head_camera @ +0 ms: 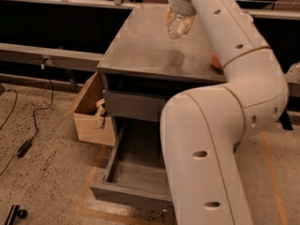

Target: Place water bottle into middle drawer

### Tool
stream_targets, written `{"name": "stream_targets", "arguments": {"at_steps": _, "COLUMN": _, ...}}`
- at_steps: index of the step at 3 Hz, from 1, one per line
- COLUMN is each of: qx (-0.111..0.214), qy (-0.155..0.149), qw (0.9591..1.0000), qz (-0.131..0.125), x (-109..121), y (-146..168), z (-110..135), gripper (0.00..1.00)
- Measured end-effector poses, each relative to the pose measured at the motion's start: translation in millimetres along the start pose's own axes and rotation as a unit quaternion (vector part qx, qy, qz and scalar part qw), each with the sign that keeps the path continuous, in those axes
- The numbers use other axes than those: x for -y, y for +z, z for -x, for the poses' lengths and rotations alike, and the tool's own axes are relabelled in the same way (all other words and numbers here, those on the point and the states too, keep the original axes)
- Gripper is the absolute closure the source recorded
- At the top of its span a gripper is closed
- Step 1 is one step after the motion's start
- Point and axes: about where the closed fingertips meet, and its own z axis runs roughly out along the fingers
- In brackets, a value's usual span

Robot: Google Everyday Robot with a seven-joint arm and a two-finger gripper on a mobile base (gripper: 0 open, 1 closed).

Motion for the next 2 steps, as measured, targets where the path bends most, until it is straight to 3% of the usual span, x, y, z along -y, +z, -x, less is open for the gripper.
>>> {"name": "stream_targets", "arguments": {"at_steps": 1, "qx": -0.002, "qy": -0.04, "qw": 0.997, "qz": -0.066, "x": -32.8, "y": -66.9, "z": 1.2, "gripper": 1.0}}
{"name": "stream_targets", "arguments": {"at_steps": 2, "qx": 0.006, "qy": -0.024, "qw": 0.9922, "qz": -0.122, "x": -74.9, "y": -144.7, "z": 29.8, "gripper": 1.0}}
